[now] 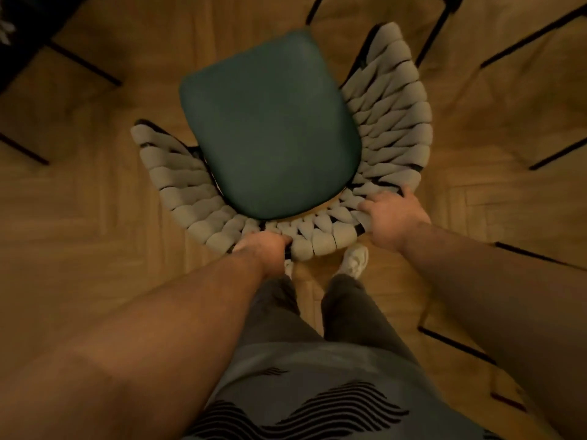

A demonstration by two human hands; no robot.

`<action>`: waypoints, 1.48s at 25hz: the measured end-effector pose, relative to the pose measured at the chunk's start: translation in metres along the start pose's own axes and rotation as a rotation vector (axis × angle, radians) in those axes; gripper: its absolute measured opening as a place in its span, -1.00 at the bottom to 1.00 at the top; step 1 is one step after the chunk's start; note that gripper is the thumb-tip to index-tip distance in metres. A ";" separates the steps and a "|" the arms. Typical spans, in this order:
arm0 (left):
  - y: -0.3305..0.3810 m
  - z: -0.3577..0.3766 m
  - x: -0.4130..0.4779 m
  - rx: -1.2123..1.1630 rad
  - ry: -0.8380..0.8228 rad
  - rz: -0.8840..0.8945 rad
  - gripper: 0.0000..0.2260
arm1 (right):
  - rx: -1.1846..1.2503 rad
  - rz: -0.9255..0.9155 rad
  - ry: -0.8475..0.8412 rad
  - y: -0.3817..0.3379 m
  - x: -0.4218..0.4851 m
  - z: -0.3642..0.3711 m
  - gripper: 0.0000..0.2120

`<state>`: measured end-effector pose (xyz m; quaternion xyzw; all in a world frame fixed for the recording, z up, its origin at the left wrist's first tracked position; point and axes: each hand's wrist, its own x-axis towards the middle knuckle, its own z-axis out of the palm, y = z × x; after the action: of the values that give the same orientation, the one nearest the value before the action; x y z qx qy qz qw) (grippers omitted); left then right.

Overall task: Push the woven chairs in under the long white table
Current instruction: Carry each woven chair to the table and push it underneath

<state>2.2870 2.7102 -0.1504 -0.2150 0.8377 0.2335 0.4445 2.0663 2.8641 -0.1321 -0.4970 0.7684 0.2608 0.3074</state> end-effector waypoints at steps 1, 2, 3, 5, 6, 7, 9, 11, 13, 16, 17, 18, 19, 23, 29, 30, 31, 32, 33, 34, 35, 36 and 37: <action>0.003 0.001 0.003 0.010 0.007 -0.018 -0.57 | -0.039 -0.029 -0.027 0.006 0.006 0.000 -0.46; 0.005 0.002 0.006 0.009 0.013 -0.039 -0.60 | -0.080 -0.059 -0.050 0.013 0.014 -0.001 -0.47; 0.007 0.003 0.008 0.007 0.020 -0.056 -0.62 | -0.128 -0.092 -0.063 0.020 0.022 -0.002 -0.48; 0.011 0.004 0.006 0.014 0.042 -0.104 -0.65 | -0.229 -0.173 -0.086 0.031 0.037 -0.006 -0.51; 0.014 0.002 0.004 0.012 0.051 -0.130 -0.66 | -0.256 -0.209 -0.113 0.034 0.041 -0.009 -0.51; 0.017 -0.001 0.000 -0.003 0.053 -0.154 -0.66 | -0.272 -0.242 -0.135 0.037 0.043 -0.010 -0.50; 0.023 -0.007 -0.003 -0.003 0.065 -0.176 -0.63 | -0.304 -0.281 -0.125 0.042 0.046 -0.014 -0.50; 0.025 -0.015 -0.003 -0.010 0.075 -0.198 -0.61 | -0.309 -0.307 -0.129 0.046 0.052 -0.024 -0.50; 0.023 -0.024 0.002 -0.048 0.113 -0.218 -0.63 | -0.319 -0.318 -0.122 0.051 0.060 -0.036 -0.49; 0.009 -0.047 0.012 -0.080 0.134 -0.233 -0.65 | -0.330 -0.316 -0.095 0.057 0.088 -0.062 -0.46; 0.001 -0.057 0.017 -0.089 0.145 -0.235 -0.65 | -0.334 -0.313 -0.096 0.058 0.099 -0.071 -0.44; -0.007 -0.067 0.020 -0.093 0.156 -0.235 -0.66 | -0.337 -0.314 -0.097 0.057 0.109 -0.079 -0.42; -0.016 -0.079 0.022 -0.094 0.171 -0.236 -0.68 | -0.341 -0.316 -0.094 0.056 0.121 -0.091 -0.41; -0.052 -0.126 0.031 -0.125 0.193 -0.254 -0.71 | -0.356 -0.323 -0.056 0.046 0.158 -0.148 -0.40; -0.102 -0.201 0.052 -0.196 0.181 -0.308 -0.73 | -0.436 -0.388 -0.011 0.040 0.228 -0.242 -0.43; -0.108 -0.213 0.057 -0.203 0.178 -0.325 -0.72 | -0.450 -0.396 -0.007 0.040 0.241 -0.256 -0.43; -0.114 -0.224 0.062 -0.219 0.178 -0.345 -0.70 | -0.457 -0.407 -0.010 0.040 0.255 -0.268 -0.44; -0.120 -0.233 0.067 -0.236 0.180 -0.370 -0.69 | -0.461 -0.422 -0.006 0.039 0.269 -0.281 -0.44; -0.126 -0.241 0.073 -0.245 0.187 -0.395 -0.68 | -0.469 -0.432 -0.002 0.038 0.282 -0.293 -0.45; -0.132 -0.253 0.080 -0.254 0.193 -0.417 -0.67 | -0.477 -0.442 -0.004 0.038 0.297 -0.308 -0.45; -0.139 -0.263 0.085 -0.265 0.193 -0.434 -0.67 | -0.485 -0.451 -0.010 0.038 0.310 -0.321 -0.46; -0.145 -0.273 0.089 -0.279 0.197 -0.445 -0.68 | -0.492 -0.463 -0.010 0.038 0.322 -0.333 -0.46; -0.151 -0.285 0.093 -0.290 0.207 -0.452 -0.68 | -0.492 -0.475 -0.001 0.038 0.333 -0.345 -0.46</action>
<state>2.1421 2.4094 -0.1183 -0.4804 0.7672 0.2227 0.3620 1.8523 2.4334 -0.1392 -0.7212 0.5451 0.3597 0.2311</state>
